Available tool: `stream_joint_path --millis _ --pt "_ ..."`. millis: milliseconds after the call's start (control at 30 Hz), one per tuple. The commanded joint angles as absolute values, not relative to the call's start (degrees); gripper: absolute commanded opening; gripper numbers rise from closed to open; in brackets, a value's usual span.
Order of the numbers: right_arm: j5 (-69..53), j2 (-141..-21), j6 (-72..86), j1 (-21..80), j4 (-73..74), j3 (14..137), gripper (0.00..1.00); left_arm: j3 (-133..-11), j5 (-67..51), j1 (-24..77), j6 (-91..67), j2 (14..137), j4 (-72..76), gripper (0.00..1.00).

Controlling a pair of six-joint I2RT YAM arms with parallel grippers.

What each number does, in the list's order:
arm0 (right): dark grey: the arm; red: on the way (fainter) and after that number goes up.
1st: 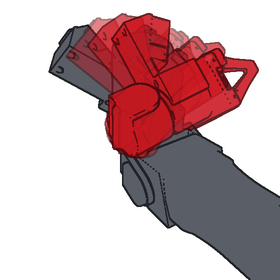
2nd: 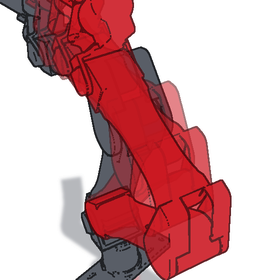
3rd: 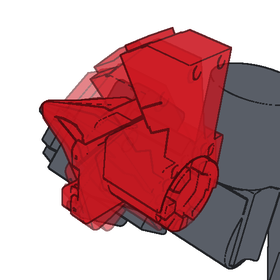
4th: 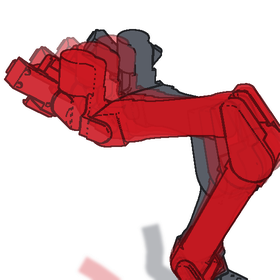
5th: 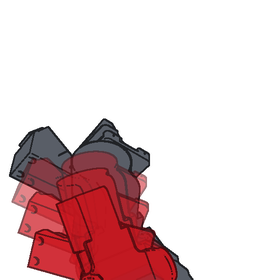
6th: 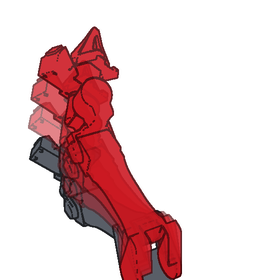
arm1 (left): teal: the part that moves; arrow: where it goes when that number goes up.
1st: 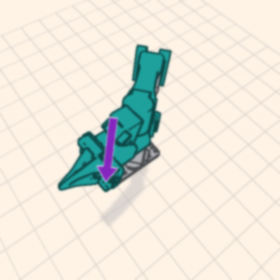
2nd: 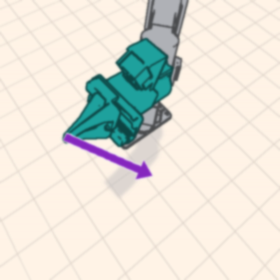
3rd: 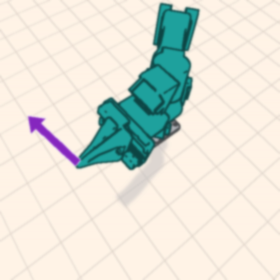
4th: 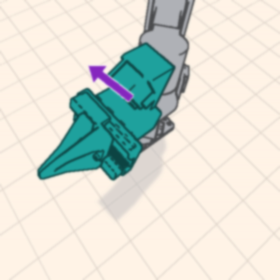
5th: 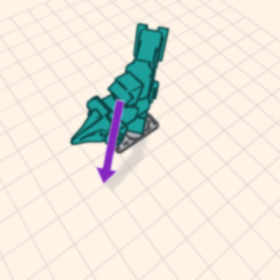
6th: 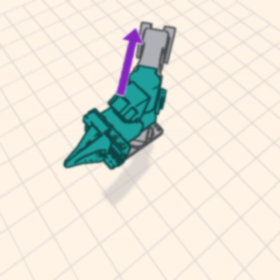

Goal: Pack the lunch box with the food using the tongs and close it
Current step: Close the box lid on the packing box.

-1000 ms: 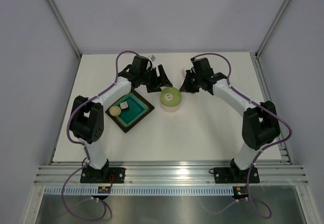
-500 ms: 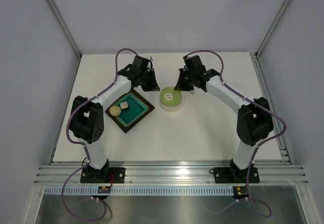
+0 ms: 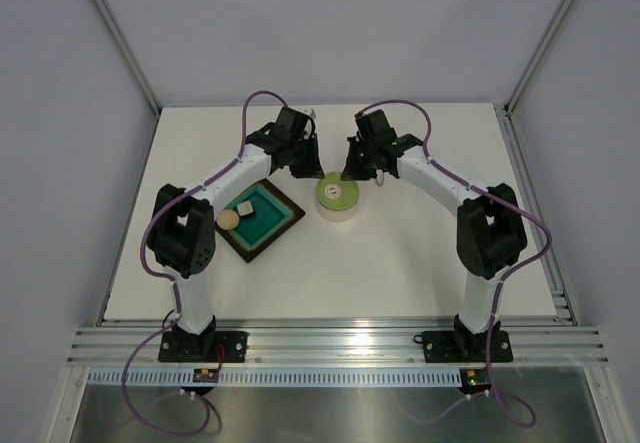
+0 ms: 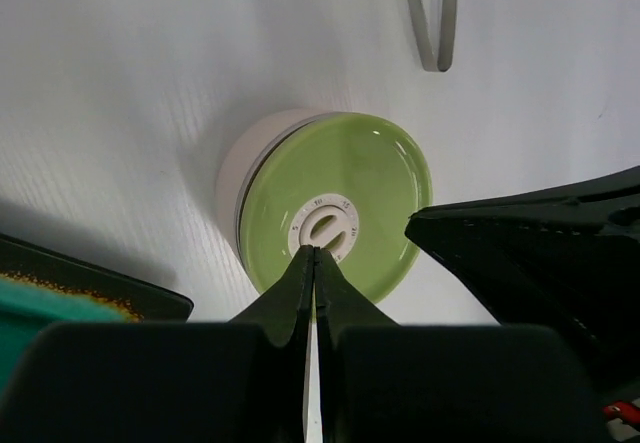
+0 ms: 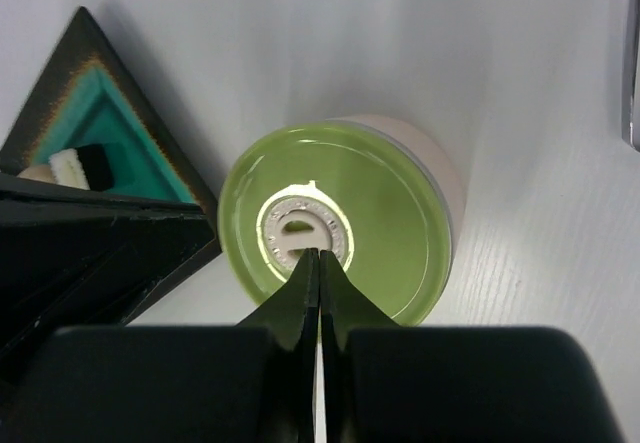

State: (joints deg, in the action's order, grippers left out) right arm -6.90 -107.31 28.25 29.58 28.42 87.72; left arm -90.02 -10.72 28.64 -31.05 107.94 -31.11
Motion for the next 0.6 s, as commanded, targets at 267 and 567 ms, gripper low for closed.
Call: stream_joint_path --millis 267,567 --pt "-5.89 -114.44 28.48 30.15 26.37 83.68 0.0 -85.26 -15.99 28.83 -30.94 113.55 -26.9 0.0" --pt "-5.19 -108.55 28.21 30.15 27.6 85.43 0.0 -85.6 -14.86 29.0 -30.15 110.22 -28.03 0.0"
